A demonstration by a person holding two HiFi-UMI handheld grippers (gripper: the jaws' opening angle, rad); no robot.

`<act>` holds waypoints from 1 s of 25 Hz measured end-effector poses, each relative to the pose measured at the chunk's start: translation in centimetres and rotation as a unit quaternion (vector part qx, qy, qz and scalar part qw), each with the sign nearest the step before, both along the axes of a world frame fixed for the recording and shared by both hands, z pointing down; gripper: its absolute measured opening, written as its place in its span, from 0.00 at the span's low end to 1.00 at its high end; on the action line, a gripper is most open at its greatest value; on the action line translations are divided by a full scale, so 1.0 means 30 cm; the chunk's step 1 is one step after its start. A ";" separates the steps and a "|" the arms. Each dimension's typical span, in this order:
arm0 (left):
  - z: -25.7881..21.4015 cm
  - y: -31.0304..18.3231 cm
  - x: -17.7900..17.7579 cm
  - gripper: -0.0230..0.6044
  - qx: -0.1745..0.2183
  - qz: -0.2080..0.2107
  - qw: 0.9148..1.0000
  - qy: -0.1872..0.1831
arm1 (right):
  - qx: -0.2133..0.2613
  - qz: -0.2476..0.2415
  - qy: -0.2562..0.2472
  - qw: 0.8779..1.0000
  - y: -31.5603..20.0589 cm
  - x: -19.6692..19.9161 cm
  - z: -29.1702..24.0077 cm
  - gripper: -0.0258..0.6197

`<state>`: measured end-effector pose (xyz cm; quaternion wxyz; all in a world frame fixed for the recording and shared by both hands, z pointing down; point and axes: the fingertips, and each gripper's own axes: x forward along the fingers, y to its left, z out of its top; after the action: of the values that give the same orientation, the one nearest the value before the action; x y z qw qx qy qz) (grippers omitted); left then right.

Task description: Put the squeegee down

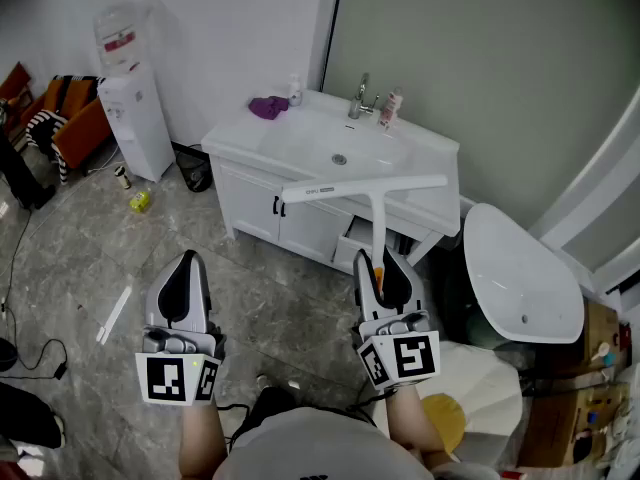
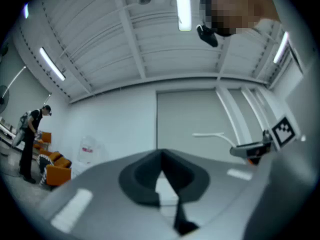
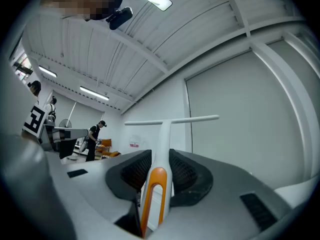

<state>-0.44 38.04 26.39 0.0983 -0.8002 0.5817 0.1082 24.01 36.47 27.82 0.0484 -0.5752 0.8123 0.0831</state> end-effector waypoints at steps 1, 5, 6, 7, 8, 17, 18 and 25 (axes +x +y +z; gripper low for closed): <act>-0.001 0.004 0.004 0.05 0.000 0.000 1.000 0.000 | 0.000 0.000 -0.001 1.000 0.004 0.005 -0.001 0.21; -0.003 0.005 0.016 0.05 0.000 0.001 1.000 -0.001 | 0.001 0.002 -0.003 1.000 0.009 0.018 -0.003 0.21; -0.002 0.002 0.017 0.05 -0.001 0.001 1.000 -0.001 | 0.001 0.002 -0.003 1.000 0.008 0.018 -0.003 0.21; -0.002 -0.001 0.016 0.05 -0.001 0.001 1.000 -0.001 | 0.001 0.003 -0.004 1.000 0.006 0.017 -0.003 0.21; -0.002 -0.005 0.014 0.05 -0.001 0.002 1.000 -0.001 | 0.001 0.003 -0.004 1.000 0.002 0.015 -0.003 0.21; 0.004 -0.096 -0.033 0.05 -0.001 0.008 1.000 -0.001 | 0.000 0.011 -0.005 1.000 -0.075 -0.031 0.006 0.21; 0.003 -0.110 -0.040 0.05 0.000 0.009 1.000 -0.001 | 0.000 0.012 -0.006 1.000 -0.087 -0.037 0.006 0.21; 0.004 -0.200 -0.103 0.05 0.003 0.020 1.000 -0.005 | -0.001 0.018 -0.016 1.000 -0.175 -0.110 0.016 0.21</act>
<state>-3.52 32.04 26.51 0.1014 -0.8118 0.5648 0.1080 20.71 31.21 28.29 0.0595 -0.5909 0.8011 0.0736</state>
